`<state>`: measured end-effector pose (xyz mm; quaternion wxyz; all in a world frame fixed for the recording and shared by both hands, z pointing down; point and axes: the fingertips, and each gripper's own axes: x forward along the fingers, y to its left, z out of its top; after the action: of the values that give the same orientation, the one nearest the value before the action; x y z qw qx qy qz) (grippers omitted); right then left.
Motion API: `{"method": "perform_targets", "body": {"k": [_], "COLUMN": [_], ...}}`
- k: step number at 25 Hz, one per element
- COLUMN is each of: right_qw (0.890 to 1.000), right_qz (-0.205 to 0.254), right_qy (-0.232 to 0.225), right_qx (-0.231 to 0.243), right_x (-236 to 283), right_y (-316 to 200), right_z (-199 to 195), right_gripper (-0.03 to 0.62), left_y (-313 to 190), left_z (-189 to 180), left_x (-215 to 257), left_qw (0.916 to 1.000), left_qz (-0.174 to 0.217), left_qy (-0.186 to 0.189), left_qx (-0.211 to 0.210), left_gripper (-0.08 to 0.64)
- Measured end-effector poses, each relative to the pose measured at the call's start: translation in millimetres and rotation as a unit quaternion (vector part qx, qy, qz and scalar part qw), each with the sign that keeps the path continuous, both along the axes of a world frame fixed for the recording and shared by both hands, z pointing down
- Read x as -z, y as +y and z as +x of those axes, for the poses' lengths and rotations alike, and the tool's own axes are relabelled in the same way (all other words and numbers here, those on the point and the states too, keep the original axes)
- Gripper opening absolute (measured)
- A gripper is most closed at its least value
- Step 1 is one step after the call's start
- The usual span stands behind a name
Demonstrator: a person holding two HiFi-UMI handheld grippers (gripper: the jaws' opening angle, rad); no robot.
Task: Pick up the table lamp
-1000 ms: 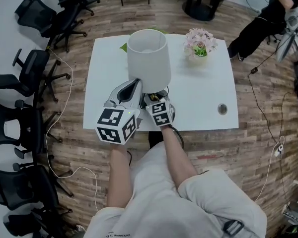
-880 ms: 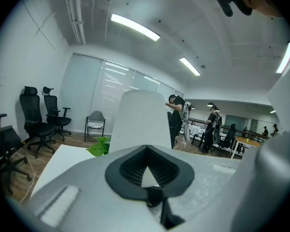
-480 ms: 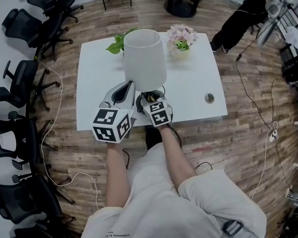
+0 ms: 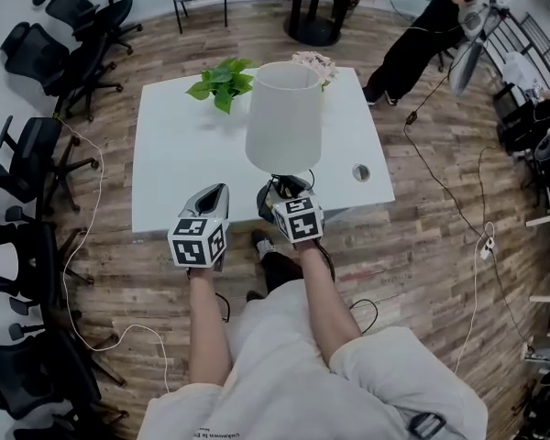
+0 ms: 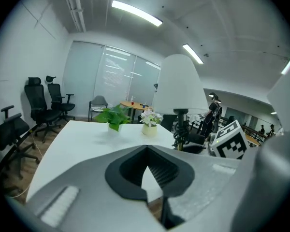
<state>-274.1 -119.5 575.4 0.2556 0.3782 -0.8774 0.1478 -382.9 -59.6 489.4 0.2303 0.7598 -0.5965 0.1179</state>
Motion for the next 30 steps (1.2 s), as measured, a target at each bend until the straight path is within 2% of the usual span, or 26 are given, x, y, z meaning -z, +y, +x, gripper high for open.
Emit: {"method": "perform_targets", "body": {"k": [7, 12, 20, 26, 30], "right_qw": [0.999, 0.998, 0.996, 0.997, 0.997], "right_qz": [-0.010, -0.018, -0.017, -0.020, -0.022], "right_qy": [-0.001, -0.006, -0.009, -0.006, -0.010], "right_qx": [-0.031, -0.056, -0.085, -0.078, -0.074], "right_x": [7.6, 8.2, 22.2, 30.1, 29.9], "right_y": [57.4, 81.9, 85.1, 77.0, 63.6], "right_z": [44.3, 71.5, 106.7, 121.5, 133.4], "right_gripper": [0.133, 0.133, 0.133, 0.135, 0.135], "left_y": [55.6, 74.3, 73.7, 57.7, 40.5], "left_z": [34.0, 59.0, 88.6, 107.5, 135.1], "left_x": [-14.6, -12.9, -2.7, -3.8, -9.3], "left_qw": [0.9994, 0.9978, 0.9954, 0.9950, 0.9936], "left_qz": [-0.010, -0.012, -0.011, -0.014, -0.022], "left_qy": [0.014, 0.013, 0.020, 0.040, 0.038], "left_qx": [-0.031, -0.063, -0.093, -0.090, -0.104], "left_gripper": [0.002, 0.002, 0.002, 0.002, 0.002]}}
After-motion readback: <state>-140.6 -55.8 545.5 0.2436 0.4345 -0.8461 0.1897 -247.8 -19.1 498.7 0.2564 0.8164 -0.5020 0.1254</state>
